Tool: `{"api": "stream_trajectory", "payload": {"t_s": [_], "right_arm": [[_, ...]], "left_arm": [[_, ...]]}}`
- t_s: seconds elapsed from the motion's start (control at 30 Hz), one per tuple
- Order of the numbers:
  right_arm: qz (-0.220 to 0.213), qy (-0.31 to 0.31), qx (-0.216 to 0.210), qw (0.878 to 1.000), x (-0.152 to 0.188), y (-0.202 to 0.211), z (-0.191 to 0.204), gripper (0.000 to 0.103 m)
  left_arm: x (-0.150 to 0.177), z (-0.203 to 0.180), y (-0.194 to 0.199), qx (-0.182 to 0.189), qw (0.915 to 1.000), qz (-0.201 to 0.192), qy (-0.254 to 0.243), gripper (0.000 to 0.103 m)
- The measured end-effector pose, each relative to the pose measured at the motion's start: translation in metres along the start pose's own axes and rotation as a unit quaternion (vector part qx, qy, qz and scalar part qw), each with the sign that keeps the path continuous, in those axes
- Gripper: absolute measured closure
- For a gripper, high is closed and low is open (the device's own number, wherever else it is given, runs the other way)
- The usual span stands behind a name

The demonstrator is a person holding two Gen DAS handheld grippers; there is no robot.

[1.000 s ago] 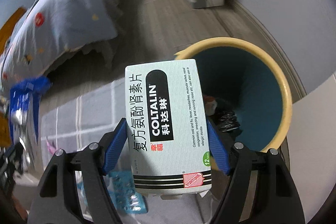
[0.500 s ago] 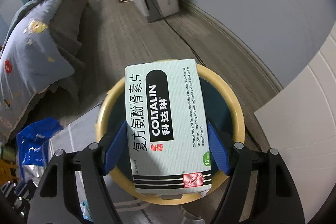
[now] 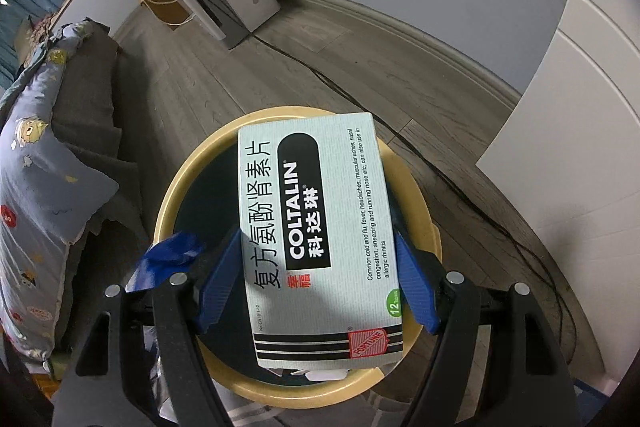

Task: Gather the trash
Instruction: 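Release the blue wrapper and white box into the teal bin from both grippers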

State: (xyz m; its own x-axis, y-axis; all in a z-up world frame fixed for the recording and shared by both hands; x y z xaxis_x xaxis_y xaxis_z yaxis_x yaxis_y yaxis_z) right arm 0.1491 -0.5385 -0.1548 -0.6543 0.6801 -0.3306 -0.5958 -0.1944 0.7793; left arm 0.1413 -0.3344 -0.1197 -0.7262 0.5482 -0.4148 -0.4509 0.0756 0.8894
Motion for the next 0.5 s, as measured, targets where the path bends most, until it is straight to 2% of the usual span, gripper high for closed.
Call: {"api": "stream_trajectory", "payload": {"t_s": [0.13,0.23,0.27,0.37,0.47,0.5], "right_arm": [[0.006,0.001,-0.009,1.000,0.001,-0.003,0.003,0.030],[0.007,0.002,-0.016,1.000,-0.001,-0.005,0.006,0.030],[0.008,0.003,-0.018,1.000,-0.001,-0.006,0.007,0.030],[0.013,0.010,-0.028,0.999,0.000,-0.007,0.013,0.021],[0.016,0.028,-0.024,0.999,0.002,-0.007,0.021,0.018],[0.016,0.031,-0.024,0.999,0.002,-0.006,0.022,0.016]], "left_arm": [[-0.011,-0.006,0.004,0.007,0.9997,-0.020,-0.009,0.084],[-0.013,-0.008,0.008,0.013,0.9994,-0.032,-0.008,0.071],[-0.012,-0.006,0.010,0.016,0.9992,-0.036,-0.004,0.063],[-0.009,-0.001,0.018,0.014,0.9988,-0.045,0.008,0.045],[-0.006,0.008,0.023,0.015,0.9982,-0.052,0.025,0.039],[-0.003,0.013,0.025,0.014,0.9979,-0.053,0.033,0.033]]}}
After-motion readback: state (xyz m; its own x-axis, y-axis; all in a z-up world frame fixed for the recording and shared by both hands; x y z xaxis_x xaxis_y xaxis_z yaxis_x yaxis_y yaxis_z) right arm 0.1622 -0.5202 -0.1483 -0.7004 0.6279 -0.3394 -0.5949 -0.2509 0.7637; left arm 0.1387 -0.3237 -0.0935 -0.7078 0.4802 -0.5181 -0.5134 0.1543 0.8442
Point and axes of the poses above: each gripper's, at about its wrist camera, not at the fingertips, and y roughly against the way its jaws point, z to its left, x to its underside, the point moved 6 cm from there along -y, roughly the way its jaws point, and after that the axes turned 13 degrees about -x, right-handed, at the moved point
